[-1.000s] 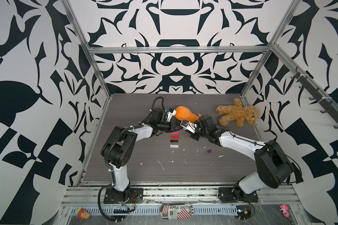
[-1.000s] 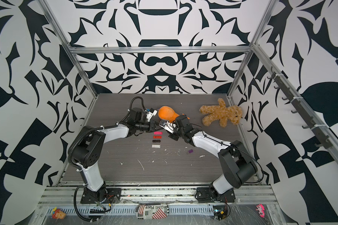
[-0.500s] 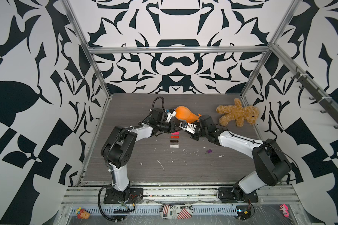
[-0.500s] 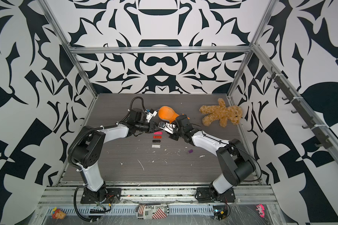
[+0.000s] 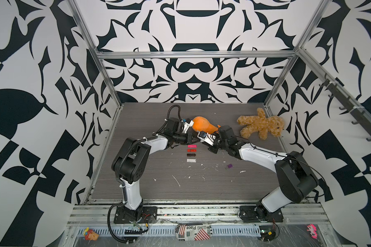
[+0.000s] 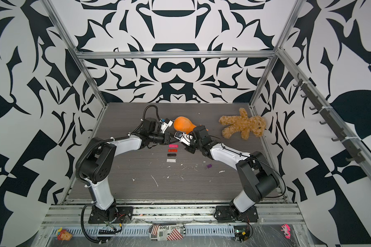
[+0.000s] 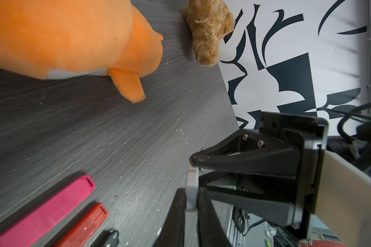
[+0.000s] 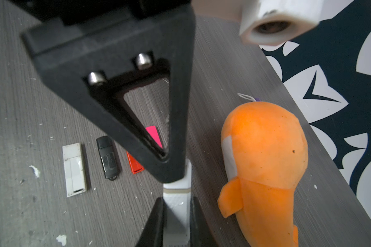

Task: Close the usb drive cover
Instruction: Close the cover of the USB drive.

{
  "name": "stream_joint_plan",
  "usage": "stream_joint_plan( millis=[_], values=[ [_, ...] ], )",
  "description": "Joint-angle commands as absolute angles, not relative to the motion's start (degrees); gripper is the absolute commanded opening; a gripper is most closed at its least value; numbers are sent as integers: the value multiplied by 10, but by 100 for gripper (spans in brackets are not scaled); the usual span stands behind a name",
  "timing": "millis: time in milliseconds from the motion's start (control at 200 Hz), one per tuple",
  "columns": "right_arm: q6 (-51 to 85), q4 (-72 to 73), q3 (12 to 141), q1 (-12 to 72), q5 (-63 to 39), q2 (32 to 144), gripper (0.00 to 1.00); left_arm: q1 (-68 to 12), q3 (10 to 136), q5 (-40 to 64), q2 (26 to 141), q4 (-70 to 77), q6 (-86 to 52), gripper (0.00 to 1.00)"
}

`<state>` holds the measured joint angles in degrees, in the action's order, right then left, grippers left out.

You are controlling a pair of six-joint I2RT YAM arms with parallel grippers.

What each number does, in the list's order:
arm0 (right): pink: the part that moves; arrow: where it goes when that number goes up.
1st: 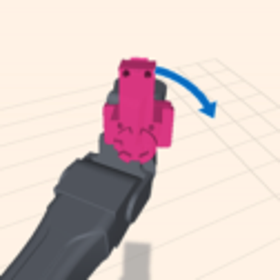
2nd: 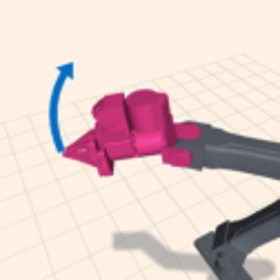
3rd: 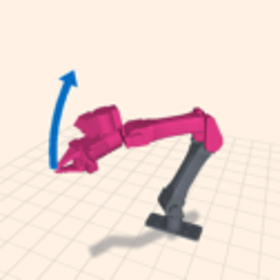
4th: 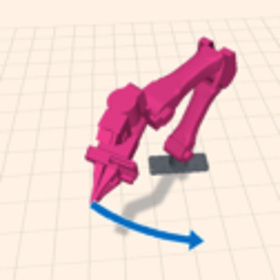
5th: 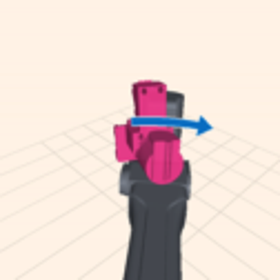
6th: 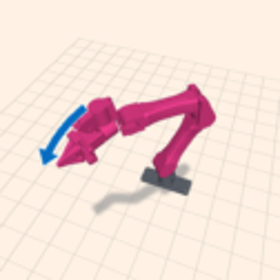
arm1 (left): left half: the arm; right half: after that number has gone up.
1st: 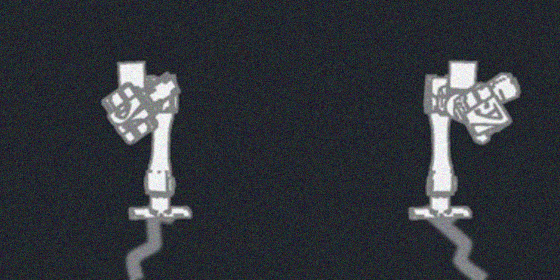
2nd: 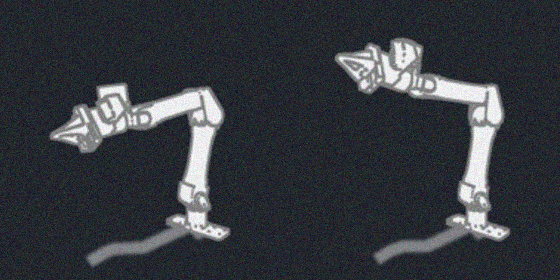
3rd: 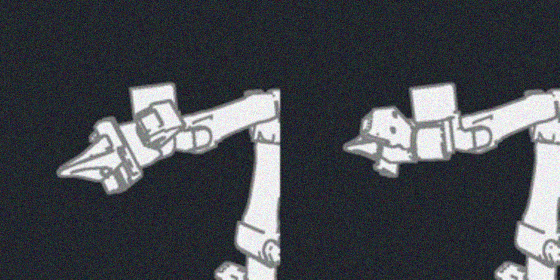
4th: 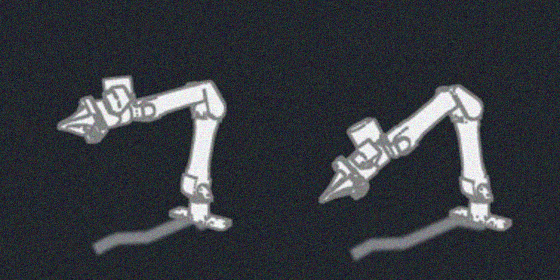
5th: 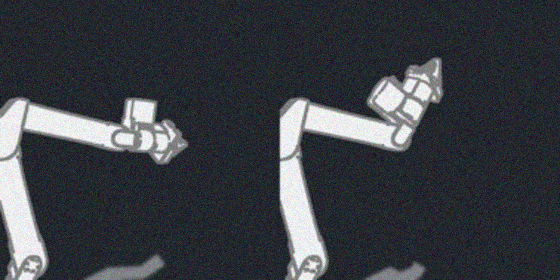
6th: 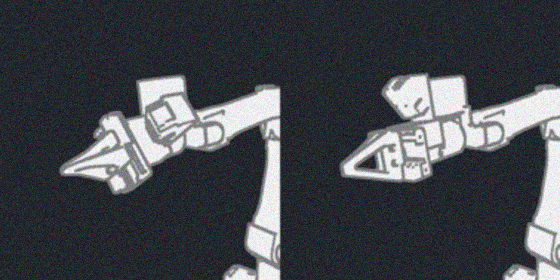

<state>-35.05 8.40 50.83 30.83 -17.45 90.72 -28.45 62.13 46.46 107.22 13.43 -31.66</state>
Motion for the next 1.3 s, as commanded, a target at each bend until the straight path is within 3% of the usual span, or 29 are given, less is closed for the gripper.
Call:
stream_joint_plan(
  millis=[0,770,1295],
  values=[
    [-342,218,574,331,-264,893,6,-316,627,489,1097,106,-305,13],
    [-267,331,584,335,-264,913,5,-319,635,490,1113,94,-303,12],
    [-319,324,571,337,-290,914,3,-314,631,485,1102,42,-255,11]
  ],
)
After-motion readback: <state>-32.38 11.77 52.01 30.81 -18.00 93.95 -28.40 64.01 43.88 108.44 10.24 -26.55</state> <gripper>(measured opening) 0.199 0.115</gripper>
